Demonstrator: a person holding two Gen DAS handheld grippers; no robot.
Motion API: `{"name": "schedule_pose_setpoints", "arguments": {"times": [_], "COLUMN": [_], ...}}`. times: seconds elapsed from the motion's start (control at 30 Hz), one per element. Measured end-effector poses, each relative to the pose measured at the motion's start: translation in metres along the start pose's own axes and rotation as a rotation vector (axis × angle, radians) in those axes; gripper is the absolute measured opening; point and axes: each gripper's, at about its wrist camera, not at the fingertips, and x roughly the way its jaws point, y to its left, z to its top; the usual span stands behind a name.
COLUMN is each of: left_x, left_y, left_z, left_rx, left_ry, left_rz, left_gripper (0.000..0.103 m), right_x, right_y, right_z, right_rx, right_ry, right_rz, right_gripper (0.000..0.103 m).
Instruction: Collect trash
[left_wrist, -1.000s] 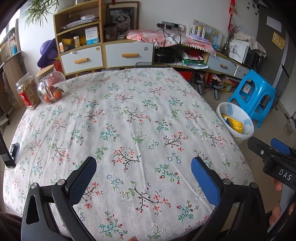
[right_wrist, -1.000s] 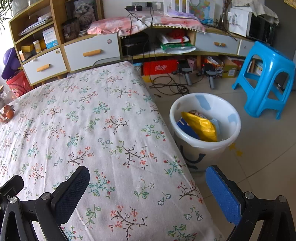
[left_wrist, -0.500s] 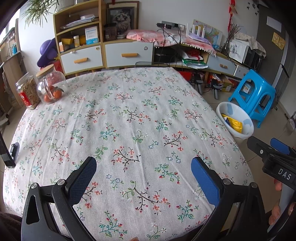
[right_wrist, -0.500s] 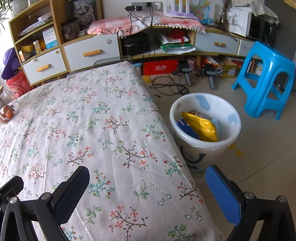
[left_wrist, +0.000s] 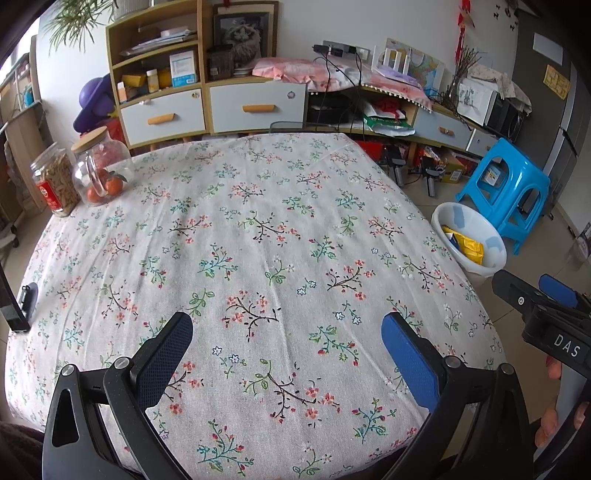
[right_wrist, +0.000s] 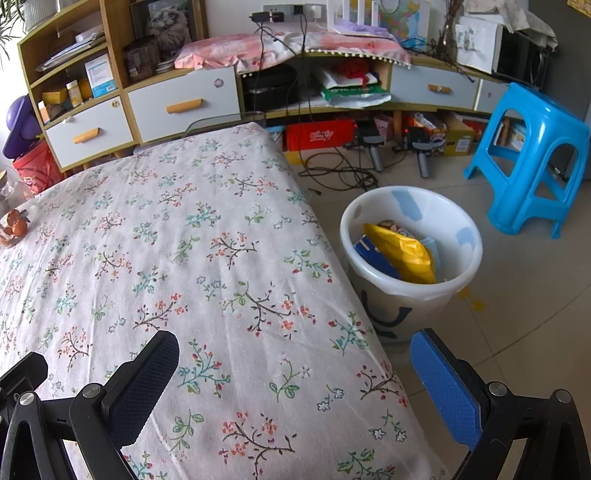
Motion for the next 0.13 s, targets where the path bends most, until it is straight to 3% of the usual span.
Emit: {"name": "schedule_pose_setpoints", "arguments": {"times": [0.13], "left_x": [0.0027], "left_y": [0.0012], "left_z": [-0.0009], "left_rx": [-0.004], "left_ry": [0.014], "left_rz": [-0.019], "left_gripper": [0.103], "right_x": [0.0014], "right_y": [0.0009], "right_z": [0.0012], "right_rx": [-0.001], "right_ry": [-0.002], "right_rz": [0.0], "right_gripper": [0.103]}}
